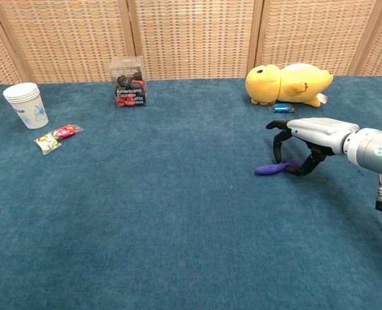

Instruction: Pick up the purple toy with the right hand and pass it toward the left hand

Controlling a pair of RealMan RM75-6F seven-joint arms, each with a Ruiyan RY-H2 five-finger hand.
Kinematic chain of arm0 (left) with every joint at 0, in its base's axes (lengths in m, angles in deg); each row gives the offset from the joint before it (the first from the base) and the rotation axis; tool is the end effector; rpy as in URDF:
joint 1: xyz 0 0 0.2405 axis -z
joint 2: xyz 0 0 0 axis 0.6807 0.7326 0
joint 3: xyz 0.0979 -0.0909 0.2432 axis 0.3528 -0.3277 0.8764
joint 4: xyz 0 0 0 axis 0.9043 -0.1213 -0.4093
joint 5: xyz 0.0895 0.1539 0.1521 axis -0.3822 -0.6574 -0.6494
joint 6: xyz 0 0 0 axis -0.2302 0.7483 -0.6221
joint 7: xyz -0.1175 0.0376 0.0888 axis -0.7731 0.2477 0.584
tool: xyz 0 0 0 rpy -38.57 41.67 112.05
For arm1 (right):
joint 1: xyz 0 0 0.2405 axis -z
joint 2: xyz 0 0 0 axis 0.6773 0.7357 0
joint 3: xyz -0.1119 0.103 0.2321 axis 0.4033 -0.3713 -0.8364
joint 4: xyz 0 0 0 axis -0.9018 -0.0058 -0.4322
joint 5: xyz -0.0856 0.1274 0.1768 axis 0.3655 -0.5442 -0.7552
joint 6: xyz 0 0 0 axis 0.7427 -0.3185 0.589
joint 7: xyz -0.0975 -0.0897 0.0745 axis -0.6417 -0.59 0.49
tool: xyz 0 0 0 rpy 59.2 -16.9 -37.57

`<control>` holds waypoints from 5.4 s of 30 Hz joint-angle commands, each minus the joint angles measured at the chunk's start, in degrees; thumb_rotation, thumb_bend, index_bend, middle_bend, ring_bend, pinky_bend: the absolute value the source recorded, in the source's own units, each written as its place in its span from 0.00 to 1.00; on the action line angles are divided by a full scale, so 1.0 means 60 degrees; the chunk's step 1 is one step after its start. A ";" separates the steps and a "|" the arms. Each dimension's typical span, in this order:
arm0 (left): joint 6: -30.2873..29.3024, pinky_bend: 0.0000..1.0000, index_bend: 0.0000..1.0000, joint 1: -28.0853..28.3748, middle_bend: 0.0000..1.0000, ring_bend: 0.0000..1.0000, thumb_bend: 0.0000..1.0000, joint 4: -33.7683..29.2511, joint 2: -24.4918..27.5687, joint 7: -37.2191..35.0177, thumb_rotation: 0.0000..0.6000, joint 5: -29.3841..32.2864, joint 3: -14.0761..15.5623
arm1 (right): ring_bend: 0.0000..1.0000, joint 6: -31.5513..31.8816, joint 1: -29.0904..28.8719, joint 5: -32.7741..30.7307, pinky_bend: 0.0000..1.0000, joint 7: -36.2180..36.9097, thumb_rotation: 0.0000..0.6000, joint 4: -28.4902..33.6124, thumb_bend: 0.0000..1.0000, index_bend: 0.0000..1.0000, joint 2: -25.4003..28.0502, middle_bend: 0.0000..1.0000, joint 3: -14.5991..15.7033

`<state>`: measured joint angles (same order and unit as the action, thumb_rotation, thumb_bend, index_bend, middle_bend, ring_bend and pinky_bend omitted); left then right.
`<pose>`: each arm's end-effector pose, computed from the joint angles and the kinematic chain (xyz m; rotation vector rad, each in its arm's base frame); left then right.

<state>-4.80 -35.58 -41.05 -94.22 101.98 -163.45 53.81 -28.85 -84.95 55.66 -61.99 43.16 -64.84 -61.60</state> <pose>-0.3162 0.2071 0.1220 -1.3771 -0.9311 -0.7390 -0.2375 -0.4155 -0.0709 1.8811 -1.0220 0.8362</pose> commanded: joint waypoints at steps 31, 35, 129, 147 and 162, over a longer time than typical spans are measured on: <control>0.0034 0.00 0.00 0.0092 0.00 0.00 0.00 0.0009 -0.0032 0.0032 1.00 0.0033 0.0046 | 0.00 -0.0164 0.0034 -0.0690 0.00 0.0801 1.00 0.0364 0.62 0.60 -0.0021 0.18 -0.0244; 0.0138 0.00 0.00 0.0176 0.00 0.00 0.00 0.0088 -0.0022 -0.0002 1.00 0.0045 0.0013 | 0.00 -0.0231 0.0043 -0.1004 0.00 0.1153 1.00 0.0878 0.61 0.61 0.0140 0.19 -0.0527; 0.4033 0.00 0.49 0.6919 0.00 0.00 0.37 0.3553 -0.4355 -0.0152 1.00 -0.1294 -0.1359 | 0.00 0.0166 -0.2790 -0.9256 0.00 -0.1277 1.00 0.6153 0.61 0.63 0.1130 0.21 -0.2233; 0.4120 0.00 0.56 0.7098 0.00 0.00 0.43 0.3280 -0.4336 0.0157 1.00 -0.0840 -0.1366 | 0.00 0.0044 -0.2684 -0.9128 0.00 -0.1087 1.00 0.6162 0.61 0.63 0.1232 0.21 -0.2169; 0.4025 0.00 0.74 0.7178 0.00 0.00 0.48 0.3249 -0.4348 0.0378 1.00 -0.0665 -0.1309 | 0.00 -0.0015 -0.2603 -0.9043 0.00 -0.0959 1.00 0.6173 0.61 0.64 0.1316 0.22 -0.2099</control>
<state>19.36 7.47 -21.54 -120.32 104.24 -167.43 45.95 -28.93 -100.58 1.40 -67.74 80.20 -56.95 -74.19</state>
